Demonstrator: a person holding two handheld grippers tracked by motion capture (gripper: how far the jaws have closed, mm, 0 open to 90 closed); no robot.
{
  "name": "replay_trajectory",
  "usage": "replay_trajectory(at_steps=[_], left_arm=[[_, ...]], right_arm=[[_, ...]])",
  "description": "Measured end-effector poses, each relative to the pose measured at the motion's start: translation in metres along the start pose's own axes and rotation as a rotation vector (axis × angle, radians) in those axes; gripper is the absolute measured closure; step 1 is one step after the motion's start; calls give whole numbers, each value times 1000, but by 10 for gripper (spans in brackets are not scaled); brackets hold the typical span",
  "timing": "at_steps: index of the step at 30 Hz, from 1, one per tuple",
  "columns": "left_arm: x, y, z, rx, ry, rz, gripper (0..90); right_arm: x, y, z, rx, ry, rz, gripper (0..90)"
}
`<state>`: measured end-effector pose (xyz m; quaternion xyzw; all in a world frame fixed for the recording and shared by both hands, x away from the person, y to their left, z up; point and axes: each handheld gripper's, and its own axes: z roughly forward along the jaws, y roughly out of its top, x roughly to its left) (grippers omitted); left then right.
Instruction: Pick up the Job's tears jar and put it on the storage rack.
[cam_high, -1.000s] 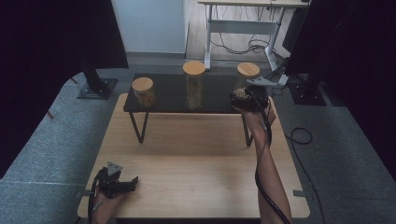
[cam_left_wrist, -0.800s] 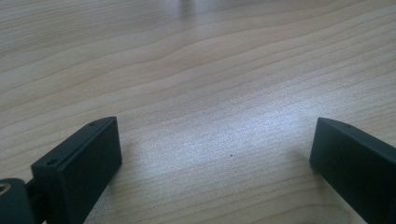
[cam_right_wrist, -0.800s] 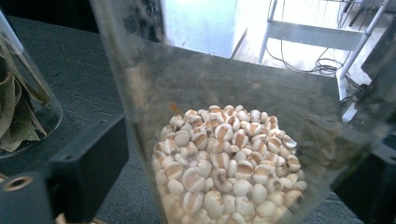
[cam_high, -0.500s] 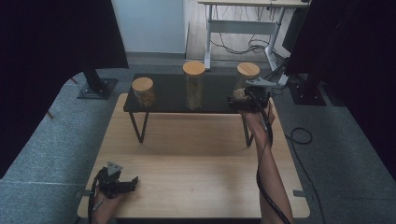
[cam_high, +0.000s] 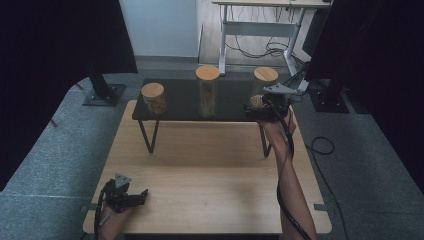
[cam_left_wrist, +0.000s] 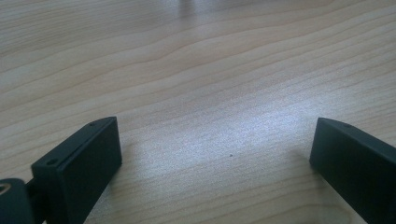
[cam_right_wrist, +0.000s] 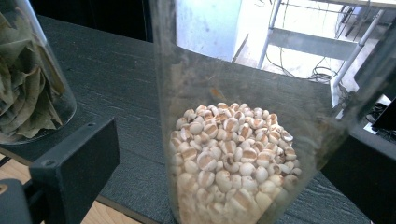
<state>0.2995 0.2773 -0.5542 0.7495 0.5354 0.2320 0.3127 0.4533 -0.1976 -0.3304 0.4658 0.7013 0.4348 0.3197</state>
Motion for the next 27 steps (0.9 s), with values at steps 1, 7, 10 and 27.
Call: replay_trajectory(at_steps=[1, 7, 10, 27], left_arm=[[0, 0, 0, 0, 0, 0, 18], [0, 0, 0, -1, 0, 1, 18], [0, 0, 0, -1, 0, 0, 18], [0, 0, 0, 2, 0, 4, 18]], right_arm=[[0, 0, -1, 0, 3, 0, 2], [1, -2, -4, -2, 8, -2, 2], [1, -3, -6, -4, 6, -7, 2], [-1, -15, -24, -22, 11, -22, 5]])
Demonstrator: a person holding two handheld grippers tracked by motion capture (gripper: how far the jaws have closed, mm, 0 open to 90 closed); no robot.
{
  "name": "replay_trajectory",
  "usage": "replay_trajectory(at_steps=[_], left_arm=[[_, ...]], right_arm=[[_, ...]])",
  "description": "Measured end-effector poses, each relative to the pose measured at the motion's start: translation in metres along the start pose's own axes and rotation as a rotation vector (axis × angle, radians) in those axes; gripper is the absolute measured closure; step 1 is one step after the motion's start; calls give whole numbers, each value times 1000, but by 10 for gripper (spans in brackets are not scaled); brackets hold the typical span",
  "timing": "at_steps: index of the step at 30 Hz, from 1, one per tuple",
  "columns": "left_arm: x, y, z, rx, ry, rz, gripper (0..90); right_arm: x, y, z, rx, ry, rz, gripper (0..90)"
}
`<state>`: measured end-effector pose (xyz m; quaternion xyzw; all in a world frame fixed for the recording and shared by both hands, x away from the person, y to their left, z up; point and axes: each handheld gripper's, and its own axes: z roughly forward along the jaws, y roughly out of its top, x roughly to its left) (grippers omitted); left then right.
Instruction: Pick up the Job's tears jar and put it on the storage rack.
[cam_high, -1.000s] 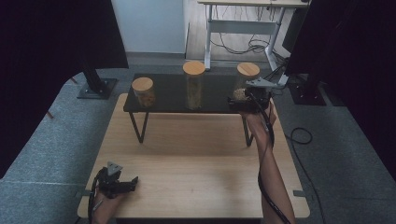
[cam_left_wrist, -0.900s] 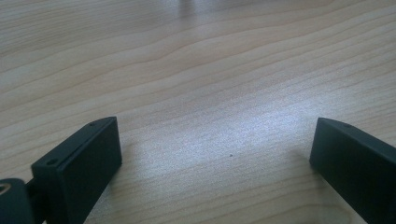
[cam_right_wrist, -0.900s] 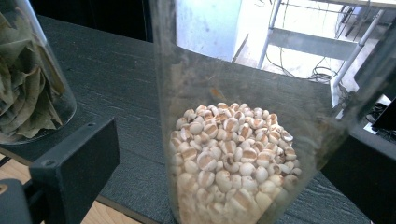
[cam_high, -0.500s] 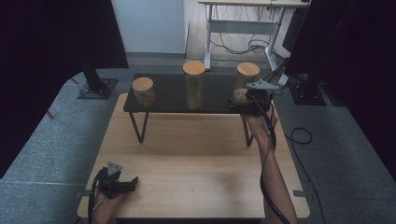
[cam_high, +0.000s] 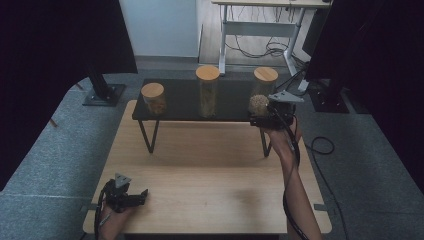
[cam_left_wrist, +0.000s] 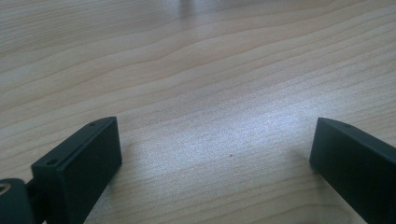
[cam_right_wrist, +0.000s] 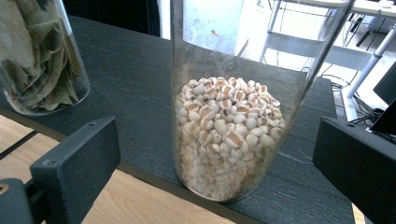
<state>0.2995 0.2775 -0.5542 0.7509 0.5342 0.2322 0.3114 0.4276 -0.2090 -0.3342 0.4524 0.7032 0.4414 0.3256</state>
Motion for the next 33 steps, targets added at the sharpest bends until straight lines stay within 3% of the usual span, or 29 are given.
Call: replay_trajectory(at_steps=[33], left_arm=[[0, 0, 0, 0, 0, 0, 18]], right_arm=[[-3, -22, -26, -7, 4, -10, 7]])
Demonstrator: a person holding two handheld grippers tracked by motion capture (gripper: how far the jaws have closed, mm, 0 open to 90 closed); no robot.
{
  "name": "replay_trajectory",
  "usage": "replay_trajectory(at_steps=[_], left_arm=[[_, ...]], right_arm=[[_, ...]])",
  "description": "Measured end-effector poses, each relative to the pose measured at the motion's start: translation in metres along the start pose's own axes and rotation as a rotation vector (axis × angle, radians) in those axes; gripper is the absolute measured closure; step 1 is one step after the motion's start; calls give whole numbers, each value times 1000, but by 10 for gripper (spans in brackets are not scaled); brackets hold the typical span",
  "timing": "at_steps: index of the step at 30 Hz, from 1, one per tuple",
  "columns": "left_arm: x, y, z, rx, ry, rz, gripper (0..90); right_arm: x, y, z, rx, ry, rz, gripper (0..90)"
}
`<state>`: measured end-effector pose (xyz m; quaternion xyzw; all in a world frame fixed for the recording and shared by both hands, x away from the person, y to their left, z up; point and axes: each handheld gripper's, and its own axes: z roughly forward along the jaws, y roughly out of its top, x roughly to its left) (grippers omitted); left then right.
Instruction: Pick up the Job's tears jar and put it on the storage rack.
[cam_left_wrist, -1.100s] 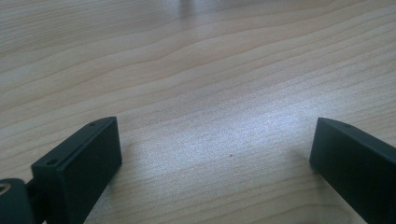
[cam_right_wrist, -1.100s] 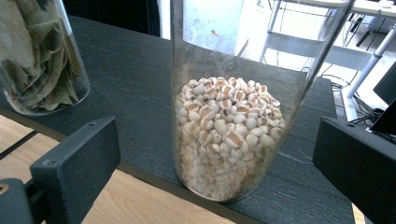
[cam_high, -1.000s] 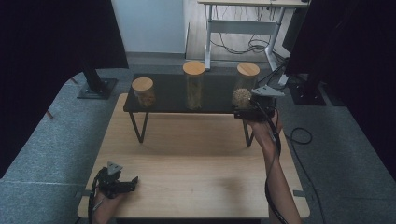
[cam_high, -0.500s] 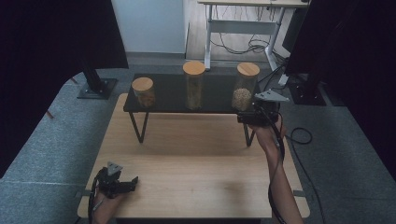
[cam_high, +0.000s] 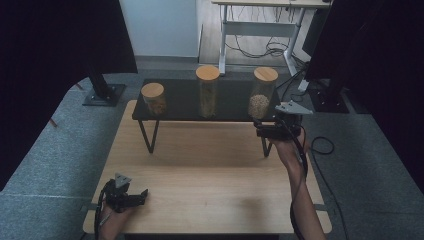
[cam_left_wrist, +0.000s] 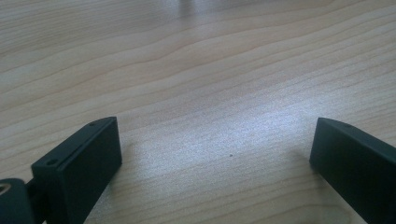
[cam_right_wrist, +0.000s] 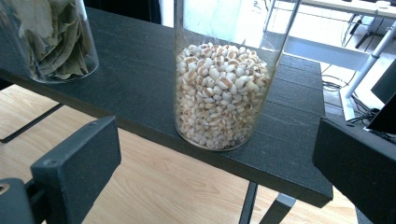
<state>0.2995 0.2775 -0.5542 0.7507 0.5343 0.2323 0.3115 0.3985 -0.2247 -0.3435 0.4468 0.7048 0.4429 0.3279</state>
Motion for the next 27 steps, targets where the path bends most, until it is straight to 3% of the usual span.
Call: replay_trajectory(at_steps=[27], left_arm=[[0, 0, 0, -2, 0, 1, 18]], right_arm=[[1, -18, -16, 2, 11, -3, 10]])
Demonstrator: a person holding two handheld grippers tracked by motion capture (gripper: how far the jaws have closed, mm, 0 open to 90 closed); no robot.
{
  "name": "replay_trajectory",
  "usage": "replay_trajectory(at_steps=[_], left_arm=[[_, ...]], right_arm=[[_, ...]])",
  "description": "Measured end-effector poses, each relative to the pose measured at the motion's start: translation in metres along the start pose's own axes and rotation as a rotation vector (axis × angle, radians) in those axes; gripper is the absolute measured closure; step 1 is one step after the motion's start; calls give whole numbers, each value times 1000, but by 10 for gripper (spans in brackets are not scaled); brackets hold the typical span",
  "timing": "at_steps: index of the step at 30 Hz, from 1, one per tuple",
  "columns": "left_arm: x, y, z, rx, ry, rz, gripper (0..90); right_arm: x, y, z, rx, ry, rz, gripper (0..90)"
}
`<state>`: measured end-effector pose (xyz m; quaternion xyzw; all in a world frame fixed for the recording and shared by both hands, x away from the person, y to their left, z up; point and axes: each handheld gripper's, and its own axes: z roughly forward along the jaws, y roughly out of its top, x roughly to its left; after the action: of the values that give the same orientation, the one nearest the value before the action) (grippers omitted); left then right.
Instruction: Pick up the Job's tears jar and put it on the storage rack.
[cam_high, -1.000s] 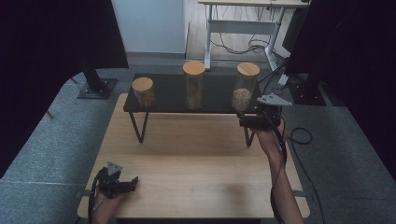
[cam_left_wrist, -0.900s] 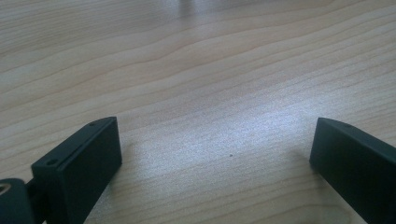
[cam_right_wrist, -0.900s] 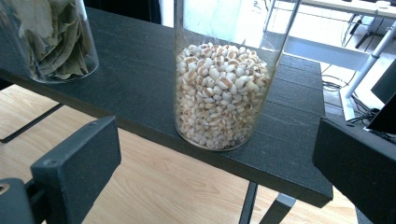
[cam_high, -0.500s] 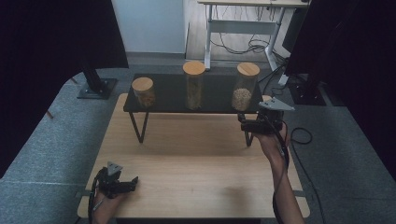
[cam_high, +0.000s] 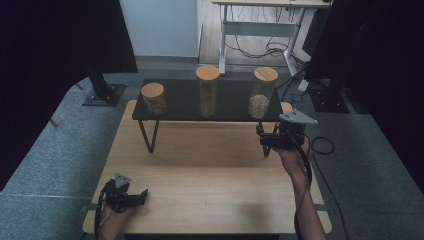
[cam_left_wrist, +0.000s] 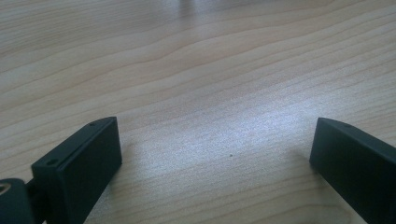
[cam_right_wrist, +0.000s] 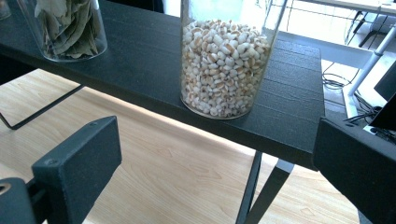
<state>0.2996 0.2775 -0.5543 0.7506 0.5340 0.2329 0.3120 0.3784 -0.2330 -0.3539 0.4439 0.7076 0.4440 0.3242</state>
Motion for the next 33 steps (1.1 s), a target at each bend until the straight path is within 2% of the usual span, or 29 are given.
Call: replay_trajectory(at_steps=[16, 33], left_arm=[[0, 0, 0, 2, 0, 0, 18], [0, 0, 0, 1, -1, -2, 18]], right_arm=[[2, -5, -11, -7, 5, -8, 13], [4, -20, -16, 0, 5, -7, 13]])
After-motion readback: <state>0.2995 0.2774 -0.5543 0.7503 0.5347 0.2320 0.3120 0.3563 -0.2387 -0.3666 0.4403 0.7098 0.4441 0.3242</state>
